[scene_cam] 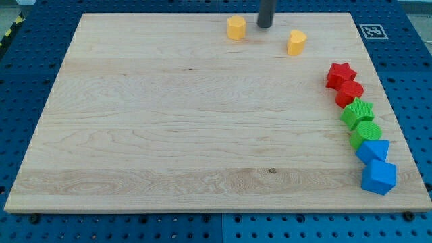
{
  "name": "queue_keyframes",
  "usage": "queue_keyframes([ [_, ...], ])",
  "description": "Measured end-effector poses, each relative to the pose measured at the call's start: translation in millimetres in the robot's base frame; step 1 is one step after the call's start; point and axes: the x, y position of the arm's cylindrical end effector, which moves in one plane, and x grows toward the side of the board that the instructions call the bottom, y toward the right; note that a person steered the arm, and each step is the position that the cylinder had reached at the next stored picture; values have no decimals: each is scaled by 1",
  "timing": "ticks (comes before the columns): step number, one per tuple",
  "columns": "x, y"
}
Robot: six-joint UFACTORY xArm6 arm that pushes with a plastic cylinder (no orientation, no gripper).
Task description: Push yellow hexagon slightly left
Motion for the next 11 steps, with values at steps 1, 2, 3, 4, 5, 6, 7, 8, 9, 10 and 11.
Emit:
queue_keyframes([
  [1, 5, -2],
  [2, 9, -2],
  [3, 24, -5],
  [4, 24, -6],
  [5, 24, -6],
  [6, 24, -18],
  [7, 23, -42],
  [8, 18, -57],
  [9, 18, -58],
  [10, 18, -88],
  [11, 19, -98],
])
